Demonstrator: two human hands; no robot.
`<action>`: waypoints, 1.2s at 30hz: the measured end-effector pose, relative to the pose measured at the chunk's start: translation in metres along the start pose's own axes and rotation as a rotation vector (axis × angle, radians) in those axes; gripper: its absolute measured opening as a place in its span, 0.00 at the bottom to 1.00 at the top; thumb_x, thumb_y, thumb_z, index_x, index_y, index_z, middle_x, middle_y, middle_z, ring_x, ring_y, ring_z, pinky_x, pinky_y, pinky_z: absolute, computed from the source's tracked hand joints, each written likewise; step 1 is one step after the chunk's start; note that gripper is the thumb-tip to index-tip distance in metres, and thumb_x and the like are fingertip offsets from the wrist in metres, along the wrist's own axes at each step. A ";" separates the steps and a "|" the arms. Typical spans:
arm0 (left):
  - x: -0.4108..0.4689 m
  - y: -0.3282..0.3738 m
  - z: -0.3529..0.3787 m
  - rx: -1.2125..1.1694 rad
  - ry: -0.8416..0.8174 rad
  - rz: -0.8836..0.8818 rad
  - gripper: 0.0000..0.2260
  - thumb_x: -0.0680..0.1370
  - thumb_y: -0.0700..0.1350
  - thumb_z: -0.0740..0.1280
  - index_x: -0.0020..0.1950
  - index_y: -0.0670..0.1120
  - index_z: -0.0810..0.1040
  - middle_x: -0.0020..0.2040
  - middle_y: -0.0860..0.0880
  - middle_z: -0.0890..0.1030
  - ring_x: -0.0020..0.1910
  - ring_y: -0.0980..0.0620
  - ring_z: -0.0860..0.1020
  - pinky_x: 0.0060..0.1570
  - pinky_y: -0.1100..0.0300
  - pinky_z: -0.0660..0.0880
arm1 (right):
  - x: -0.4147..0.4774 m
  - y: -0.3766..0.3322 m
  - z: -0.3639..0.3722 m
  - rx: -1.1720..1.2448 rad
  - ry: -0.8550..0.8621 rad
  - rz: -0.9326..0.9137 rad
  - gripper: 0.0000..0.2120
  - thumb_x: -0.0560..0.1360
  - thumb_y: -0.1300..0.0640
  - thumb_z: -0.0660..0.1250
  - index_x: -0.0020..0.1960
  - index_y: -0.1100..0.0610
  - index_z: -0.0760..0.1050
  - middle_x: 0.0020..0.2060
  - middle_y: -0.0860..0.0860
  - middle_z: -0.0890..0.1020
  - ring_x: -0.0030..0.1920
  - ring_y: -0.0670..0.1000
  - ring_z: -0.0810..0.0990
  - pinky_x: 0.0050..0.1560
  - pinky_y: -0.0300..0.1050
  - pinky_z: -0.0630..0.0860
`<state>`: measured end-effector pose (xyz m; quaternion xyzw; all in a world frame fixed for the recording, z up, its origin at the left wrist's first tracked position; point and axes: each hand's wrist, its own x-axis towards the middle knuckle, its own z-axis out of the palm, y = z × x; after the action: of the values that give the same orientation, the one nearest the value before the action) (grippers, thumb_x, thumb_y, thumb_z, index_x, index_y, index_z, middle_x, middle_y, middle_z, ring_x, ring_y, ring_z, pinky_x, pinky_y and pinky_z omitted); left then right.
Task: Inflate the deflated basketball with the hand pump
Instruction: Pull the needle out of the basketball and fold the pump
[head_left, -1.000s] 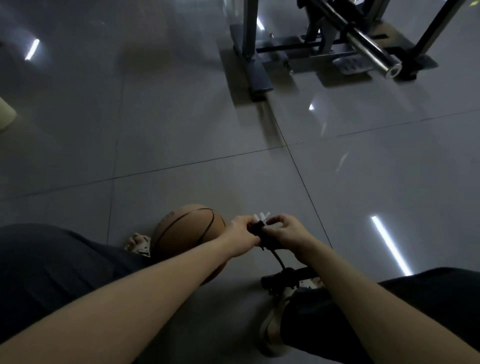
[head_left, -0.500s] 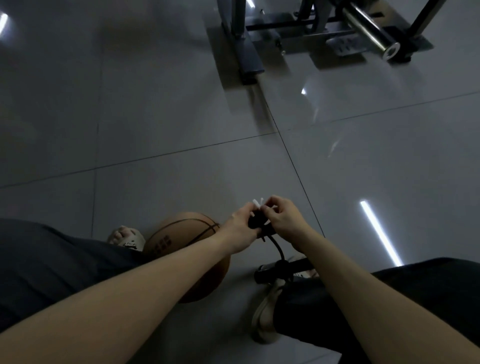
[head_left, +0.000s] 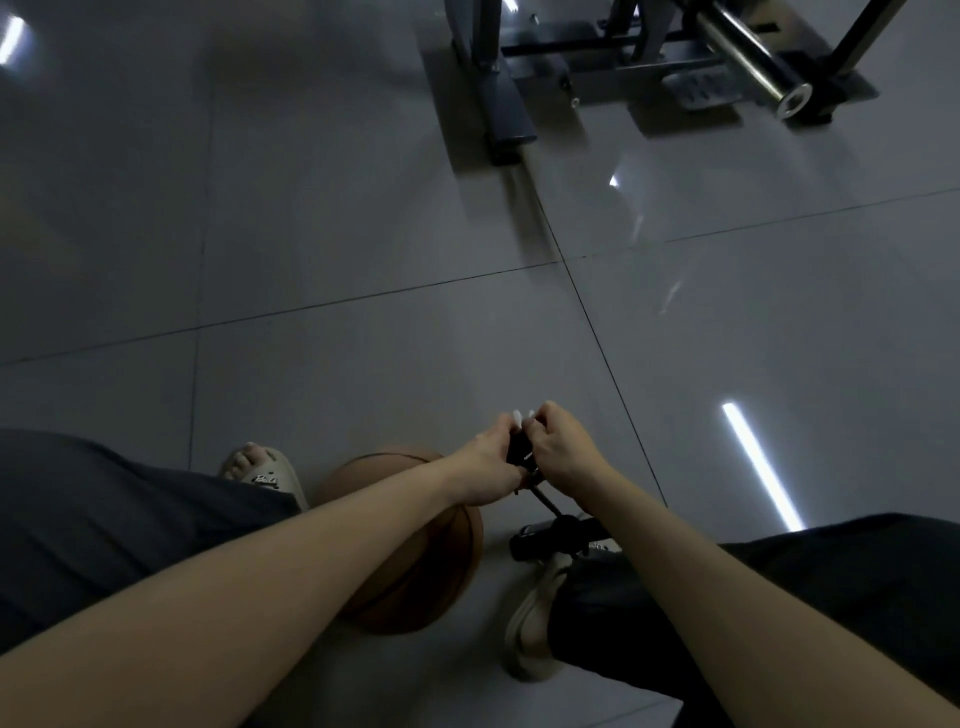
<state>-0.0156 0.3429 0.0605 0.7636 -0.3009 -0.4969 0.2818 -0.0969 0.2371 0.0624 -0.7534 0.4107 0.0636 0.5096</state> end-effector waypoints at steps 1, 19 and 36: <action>0.000 -0.001 0.001 -0.008 0.022 0.000 0.19 0.76 0.42 0.70 0.62 0.49 0.66 0.53 0.47 0.77 0.47 0.54 0.77 0.40 0.62 0.73 | 0.000 0.000 0.002 0.003 0.007 -0.011 0.13 0.83 0.53 0.56 0.50 0.62 0.70 0.42 0.56 0.76 0.42 0.57 0.77 0.42 0.55 0.77; -0.001 0.013 -0.012 0.244 -0.132 -0.030 0.20 0.78 0.35 0.60 0.66 0.47 0.59 0.50 0.41 0.75 0.40 0.44 0.79 0.29 0.54 0.79 | 0.005 0.012 0.008 0.323 0.003 0.068 0.17 0.84 0.54 0.57 0.50 0.69 0.71 0.38 0.64 0.78 0.31 0.56 0.80 0.25 0.45 0.75; -0.003 -0.012 -0.031 0.083 -0.001 0.094 0.04 0.81 0.46 0.66 0.51 0.49 0.80 0.44 0.52 0.81 0.42 0.55 0.77 0.41 0.63 0.71 | -0.001 -0.007 -0.029 0.089 -0.215 -0.072 0.10 0.84 0.56 0.56 0.46 0.59 0.69 0.43 0.63 0.82 0.40 0.62 0.85 0.42 0.59 0.81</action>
<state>0.0148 0.3565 0.0646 0.7594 -0.3567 -0.4707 0.2729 -0.1019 0.2146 0.0820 -0.7330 0.3287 0.1072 0.5857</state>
